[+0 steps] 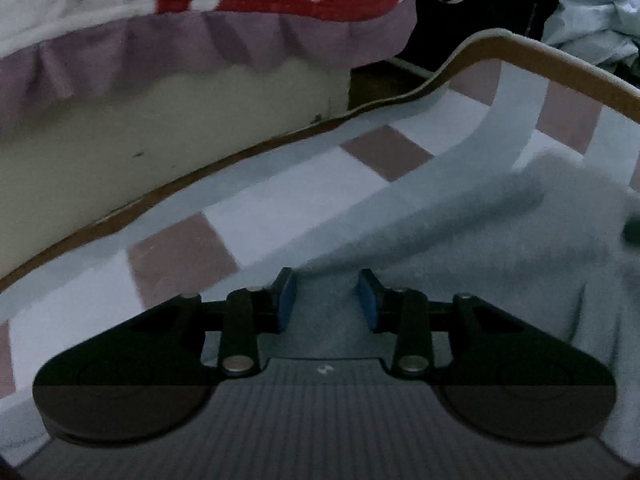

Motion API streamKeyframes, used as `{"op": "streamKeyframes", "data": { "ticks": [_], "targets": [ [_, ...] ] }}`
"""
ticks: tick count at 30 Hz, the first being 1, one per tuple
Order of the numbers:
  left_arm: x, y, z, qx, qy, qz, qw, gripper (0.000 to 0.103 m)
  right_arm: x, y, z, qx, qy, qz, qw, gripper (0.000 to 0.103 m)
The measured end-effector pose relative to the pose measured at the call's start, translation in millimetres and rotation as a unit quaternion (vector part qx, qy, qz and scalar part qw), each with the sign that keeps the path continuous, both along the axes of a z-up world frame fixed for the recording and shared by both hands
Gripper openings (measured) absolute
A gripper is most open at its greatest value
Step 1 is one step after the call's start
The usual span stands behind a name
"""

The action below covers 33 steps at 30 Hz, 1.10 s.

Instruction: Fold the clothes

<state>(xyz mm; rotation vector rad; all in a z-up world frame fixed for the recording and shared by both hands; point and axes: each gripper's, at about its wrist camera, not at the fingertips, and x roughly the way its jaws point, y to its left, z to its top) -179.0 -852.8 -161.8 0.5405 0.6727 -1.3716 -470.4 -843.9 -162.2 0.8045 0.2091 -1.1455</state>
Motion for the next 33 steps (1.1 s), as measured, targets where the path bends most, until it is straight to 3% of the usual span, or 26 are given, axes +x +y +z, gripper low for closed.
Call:
{"op": "streamKeyframes", "data": {
  "ticks": [2,3,5,7,10,13,15,18,20,26,29,33],
  "targets": [
    [3.8,-0.8,3.5,0.008,0.01,0.002,0.9999,0.036,-2.1,-3.8,-8.8,0.01,0.001,-0.002,1.0,0.02],
    [4.2,2.5,7.3,0.01,0.019,0.006,0.9997,0.032,-3.0,-4.2,-8.1,0.009,-0.003,0.0,1.0,0.021],
    [-1.0,23.2,23.1,-0.013,0.044,-0.01,0.9989,0.033,-5.5,-6.1,-7.7,0.015,-0.013,0.001,1.0,0.021],
    [-11.6,55.0,39.5,-0.043,0.069,-0.038,0.9959,0.039,-9.3,-7.3,-11.3,0.025,-0.024,-0.001,0.999,0.022],
    [-22.7,101.4,40.9,-0.027,0.11,-0.058,0.9918,0.051,-18.6,-10.2,-16.9,0.054,-0.061,-0.01,0.997,0.023],
    [-22.0,156.0,28.3,0.001,0.139,-0.009,0.9903,0.053,-25.0,-14.5,-25.3,0.082,-0.094,-0.022,0.992,0.026],
    [-21.5,192.3,19.9,0.02,0.158,0.024,0.987,0.055,-27.3,-16.1,-33.0,0.103,-0.108,-0.032,0.988,0.034],
    [-18.2,246.4,12.6,0.03,0.19,0.072,0.9788,0.068,-37.1,-18.0,-38.7,0.158,-0.165,-0.047,0.973,0.042],
    [-17.0,261.3,8.9,0.046,0.211,0.084,0.9726,0.068,-43.5,-18.2,-39.2,0.189,-0.197,-0.055,0.96,0.045],
    [-31.4,245.0,18.0,0.142,0.179,0.129,0.9649,0.068,-49.1,24.7,-1.8,0.173,-0.157,-0.052,0.971,0.053],
    [-48.9,230.2,28.7,0.19,0.144,0.097,0.9663,0.068,-49.9,58.9,14.5,0.152,-0.15,-0.041,0.976,0.053],
    [-51.8,206.3,59.2,0.204,0.124,0.078,0.9681,0.068,-37.5,103.9,27.6,0.127,-0.19,0.033,0.973,0.053]
  ]
}}
